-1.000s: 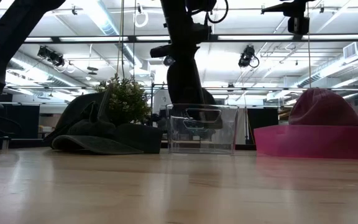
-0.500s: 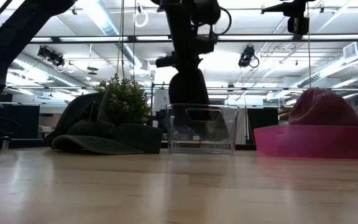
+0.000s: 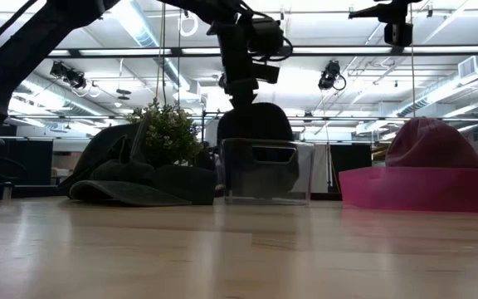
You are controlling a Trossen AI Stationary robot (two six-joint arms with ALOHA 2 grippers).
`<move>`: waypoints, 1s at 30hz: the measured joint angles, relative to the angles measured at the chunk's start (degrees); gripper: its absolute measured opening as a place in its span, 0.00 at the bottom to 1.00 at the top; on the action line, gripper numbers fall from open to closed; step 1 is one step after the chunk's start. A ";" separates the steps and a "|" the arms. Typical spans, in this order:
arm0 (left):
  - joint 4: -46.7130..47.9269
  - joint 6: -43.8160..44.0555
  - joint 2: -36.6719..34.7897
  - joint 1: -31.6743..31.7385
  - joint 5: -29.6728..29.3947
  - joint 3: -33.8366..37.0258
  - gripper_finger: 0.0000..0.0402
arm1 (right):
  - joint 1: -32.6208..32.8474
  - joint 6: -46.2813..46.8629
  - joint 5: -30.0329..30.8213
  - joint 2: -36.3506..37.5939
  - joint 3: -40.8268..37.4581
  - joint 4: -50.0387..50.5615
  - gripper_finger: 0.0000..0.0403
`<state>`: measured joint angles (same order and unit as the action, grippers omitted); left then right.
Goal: Pick & Place hat
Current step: Put the bottom black cap into the transparent bin
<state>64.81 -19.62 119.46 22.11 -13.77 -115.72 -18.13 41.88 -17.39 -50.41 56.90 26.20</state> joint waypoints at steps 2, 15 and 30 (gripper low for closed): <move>0.14 4.05 0.00 0.69 2.08 0.00 0.03 | 0.00 -0.01 0.00 -0.02 0.00 0.00 0.33; 0.19 14.53 0.43 4.50 6.01 -0.07 0.05 | 0.02 0.01 0.00 -0.02 0.00 0.04 0.33; -0.68 12.49 6.07 5.44 5.78 -0.17 0.09 | 0.04 0.01 0.00 -0.15 0.00 0.07 0.33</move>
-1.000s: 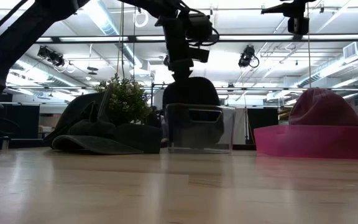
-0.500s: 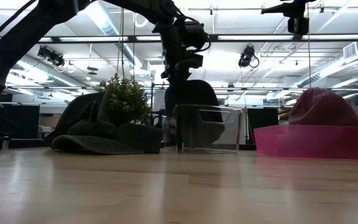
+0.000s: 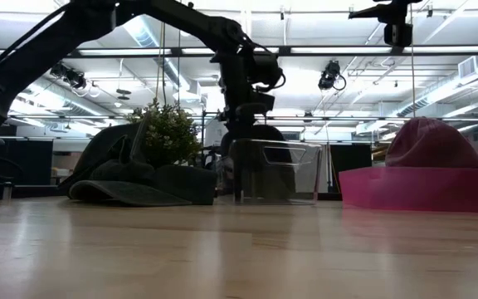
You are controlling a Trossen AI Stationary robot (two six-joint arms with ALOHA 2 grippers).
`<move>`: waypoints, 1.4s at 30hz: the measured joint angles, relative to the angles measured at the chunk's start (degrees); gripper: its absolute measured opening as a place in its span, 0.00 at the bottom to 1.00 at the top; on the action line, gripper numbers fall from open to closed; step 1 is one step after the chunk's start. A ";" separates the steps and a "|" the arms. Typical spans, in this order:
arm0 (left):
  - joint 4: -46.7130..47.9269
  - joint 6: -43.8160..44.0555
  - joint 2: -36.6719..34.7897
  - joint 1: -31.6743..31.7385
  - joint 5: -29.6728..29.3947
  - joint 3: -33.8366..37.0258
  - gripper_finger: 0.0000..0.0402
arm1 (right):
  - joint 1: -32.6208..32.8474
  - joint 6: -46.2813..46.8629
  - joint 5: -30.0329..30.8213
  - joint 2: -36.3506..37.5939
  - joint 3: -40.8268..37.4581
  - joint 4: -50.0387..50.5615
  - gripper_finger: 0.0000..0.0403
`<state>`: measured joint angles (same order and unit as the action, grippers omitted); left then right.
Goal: Pick & Place hat
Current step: Put the bottom black cap into the transparent bin, then put the left black cap into the transparent bin
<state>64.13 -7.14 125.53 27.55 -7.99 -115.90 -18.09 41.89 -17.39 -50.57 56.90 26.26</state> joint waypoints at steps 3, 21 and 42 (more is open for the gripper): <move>0.18 -0.06 0.29 -0.18 -1.01 0.20 0.12 | 0.00 0.00 0.00 0.00 0.00 0.02 0.33; 1.45 -6.93 -6.34 -1.01 4.51 0.07 0.61 | 0.37 -0.61 0.00 -0.04 -0.02 0.10 0.33; 25.88 -32.28 -23.52 -13.25 4.85 0.35 0.61 | 1.77 -2.16 -0.04 -0.07 -0.04 1.81 0.33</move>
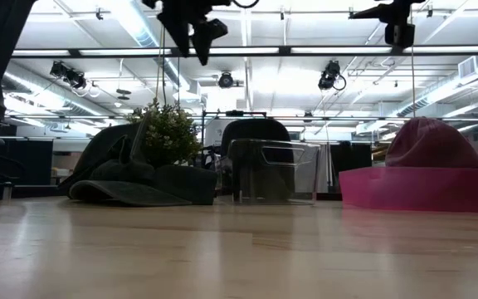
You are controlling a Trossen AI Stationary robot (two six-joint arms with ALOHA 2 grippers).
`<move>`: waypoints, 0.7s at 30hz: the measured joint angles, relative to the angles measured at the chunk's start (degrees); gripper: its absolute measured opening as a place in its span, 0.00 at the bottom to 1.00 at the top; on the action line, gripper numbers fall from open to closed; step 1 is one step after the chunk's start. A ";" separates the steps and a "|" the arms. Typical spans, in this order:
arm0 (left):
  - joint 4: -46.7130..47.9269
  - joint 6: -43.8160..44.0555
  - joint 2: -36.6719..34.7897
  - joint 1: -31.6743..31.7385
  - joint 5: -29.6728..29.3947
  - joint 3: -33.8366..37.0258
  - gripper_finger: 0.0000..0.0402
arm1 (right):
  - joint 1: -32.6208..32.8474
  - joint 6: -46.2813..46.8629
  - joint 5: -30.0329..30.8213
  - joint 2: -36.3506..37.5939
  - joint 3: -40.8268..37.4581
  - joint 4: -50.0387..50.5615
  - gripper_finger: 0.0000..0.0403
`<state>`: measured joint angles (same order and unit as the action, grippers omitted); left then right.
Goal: Pick & Place hat
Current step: Put the left black cap into the transparent bin
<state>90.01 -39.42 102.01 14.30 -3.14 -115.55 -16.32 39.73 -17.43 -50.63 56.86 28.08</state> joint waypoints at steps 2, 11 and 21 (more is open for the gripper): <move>-0.17 1.88 -0.73 -0.82 -0.48 1.01 0.60 | 0.44 -0.28 -0.05 0.00 0.00 -0.02 0.33; 0.07 12.42 -4.42 0.43 7.39 12.06 0.55 | 2.20 -1.85 0.00 -0.55 -0.03 -0.05 0.33; -0.05 2.74 -4.97 -11.32 -15.76 29.83 0.48 | 2.63 -3.95 0.01 -2.25 -0.04 -0.16 0.33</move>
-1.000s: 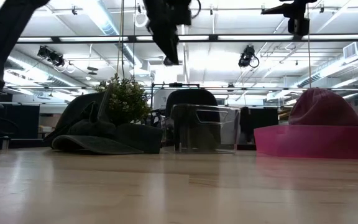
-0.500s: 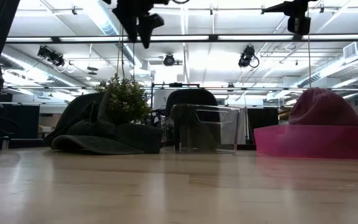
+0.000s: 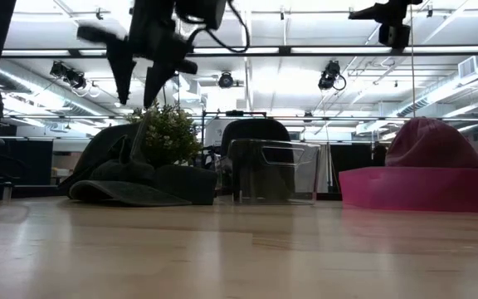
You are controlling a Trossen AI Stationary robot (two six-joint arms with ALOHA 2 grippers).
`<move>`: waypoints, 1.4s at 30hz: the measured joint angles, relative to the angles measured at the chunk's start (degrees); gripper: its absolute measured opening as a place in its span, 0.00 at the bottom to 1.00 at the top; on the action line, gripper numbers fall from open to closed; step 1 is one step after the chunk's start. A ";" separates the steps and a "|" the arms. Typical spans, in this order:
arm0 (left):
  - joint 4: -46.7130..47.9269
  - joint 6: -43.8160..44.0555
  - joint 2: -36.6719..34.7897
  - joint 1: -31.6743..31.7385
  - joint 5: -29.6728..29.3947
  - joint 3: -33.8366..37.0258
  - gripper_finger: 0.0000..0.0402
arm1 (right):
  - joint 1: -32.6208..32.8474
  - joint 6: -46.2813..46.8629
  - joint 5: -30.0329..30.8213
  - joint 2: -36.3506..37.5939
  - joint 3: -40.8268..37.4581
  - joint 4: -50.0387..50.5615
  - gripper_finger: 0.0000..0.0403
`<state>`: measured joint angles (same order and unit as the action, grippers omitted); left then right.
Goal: Pick & Place hat
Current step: Put the left black cap into the transparent bin
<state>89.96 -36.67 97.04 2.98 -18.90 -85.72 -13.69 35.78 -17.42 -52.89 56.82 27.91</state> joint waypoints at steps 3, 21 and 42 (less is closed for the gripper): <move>-1.23 0.01 -0.05 1.05 -4.60 2.20 0.48 | 0.00 -0.31 -0.04 -1.14 0.00 -0.04 0.33; -3.30 -4.01 -4.28 9.28 4.34 -4.47 0.48 | 1.18 -1.34 -2.11 -5.18 0.02 -1.99 0.33; -5.95 -15.80 -4.05 17.01 11.71 -0.66 0.48 | 1.18 -0.73 -2.13 -5.16 0.02 -2.76 0.33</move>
<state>84.02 -52.47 92.99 19.99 -7.18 -86.37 -12.51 35.05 -19.55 -58.04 56.84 25.15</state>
